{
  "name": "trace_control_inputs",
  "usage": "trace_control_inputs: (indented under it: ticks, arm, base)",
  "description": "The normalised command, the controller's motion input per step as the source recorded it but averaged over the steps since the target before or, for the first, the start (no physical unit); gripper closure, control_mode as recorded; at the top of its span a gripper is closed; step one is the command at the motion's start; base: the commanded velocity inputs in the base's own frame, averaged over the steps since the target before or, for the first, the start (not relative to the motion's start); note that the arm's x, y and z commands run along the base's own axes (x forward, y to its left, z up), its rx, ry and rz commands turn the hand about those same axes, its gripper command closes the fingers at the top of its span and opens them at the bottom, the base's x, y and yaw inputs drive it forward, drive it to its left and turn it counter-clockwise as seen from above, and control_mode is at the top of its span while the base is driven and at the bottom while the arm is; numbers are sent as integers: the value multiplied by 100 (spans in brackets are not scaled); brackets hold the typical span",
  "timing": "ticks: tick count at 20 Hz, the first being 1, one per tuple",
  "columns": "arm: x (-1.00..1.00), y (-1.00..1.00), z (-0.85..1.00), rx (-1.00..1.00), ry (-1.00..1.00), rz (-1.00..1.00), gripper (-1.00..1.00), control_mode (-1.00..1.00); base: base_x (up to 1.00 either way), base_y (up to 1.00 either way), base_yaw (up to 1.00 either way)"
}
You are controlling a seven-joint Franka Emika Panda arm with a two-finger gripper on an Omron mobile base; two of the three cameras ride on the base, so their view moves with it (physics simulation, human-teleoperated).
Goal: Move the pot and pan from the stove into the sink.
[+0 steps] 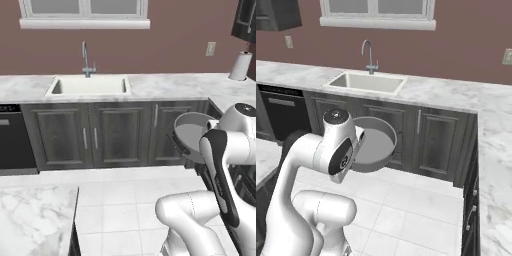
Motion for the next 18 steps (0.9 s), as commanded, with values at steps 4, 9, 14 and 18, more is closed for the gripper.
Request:
trace_control_inputs:
  ticks: [4, 9, 14, 18]
  arm:
    - [0, 0, 0, 0, 0, 0, 100, 100]
    - [0, 0, 0, 0, 0, 0, 100, 100]
    - [0, 0, 0, 0, 0, 0, 100, 100]
    - [0, 0, 0, 0, 0, 0, 100, 100]
  base:
    - [59, 22, -9]
    - [66, 28, -7]
    - [71, 33, -7]
    - [73, 34, -7]
